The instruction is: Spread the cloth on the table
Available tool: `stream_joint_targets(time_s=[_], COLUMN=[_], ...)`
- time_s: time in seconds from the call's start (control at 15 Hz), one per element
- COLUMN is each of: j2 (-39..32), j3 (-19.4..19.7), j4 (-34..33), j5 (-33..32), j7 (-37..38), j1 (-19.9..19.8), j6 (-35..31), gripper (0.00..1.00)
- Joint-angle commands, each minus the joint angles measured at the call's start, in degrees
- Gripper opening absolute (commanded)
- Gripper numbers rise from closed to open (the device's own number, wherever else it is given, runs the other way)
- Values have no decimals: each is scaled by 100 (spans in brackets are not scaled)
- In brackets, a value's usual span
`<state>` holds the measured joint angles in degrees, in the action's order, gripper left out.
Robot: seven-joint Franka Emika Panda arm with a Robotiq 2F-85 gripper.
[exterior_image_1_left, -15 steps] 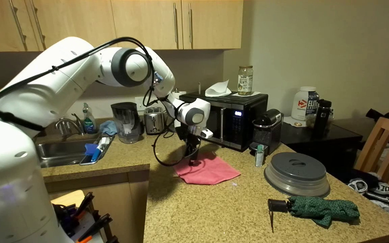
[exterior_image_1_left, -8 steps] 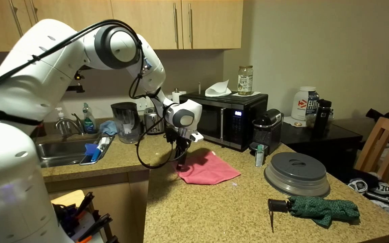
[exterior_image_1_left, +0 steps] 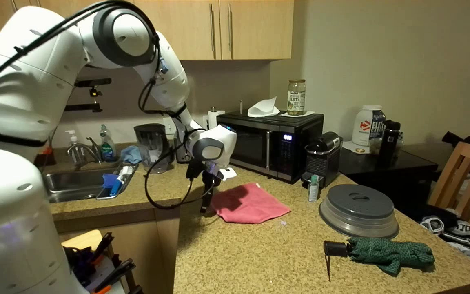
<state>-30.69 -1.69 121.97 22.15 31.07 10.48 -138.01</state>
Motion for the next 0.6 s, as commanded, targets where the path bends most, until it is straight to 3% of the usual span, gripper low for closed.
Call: stream_joint_targets(time_s=[0.0,0.2,0.33,0.4,0.53], j2=[468,610,784,396,420], j3=[-100,-63,30,-21,-17], j4=[732,944,1008,677,662], j5=[423,581,359,374,373], j7=[58,35,113,30,31], j1=[-166,-245,-165,-228,-231], j6=[-451,-661,-733,-557,-559], gripper=[100,100,100,100,100])
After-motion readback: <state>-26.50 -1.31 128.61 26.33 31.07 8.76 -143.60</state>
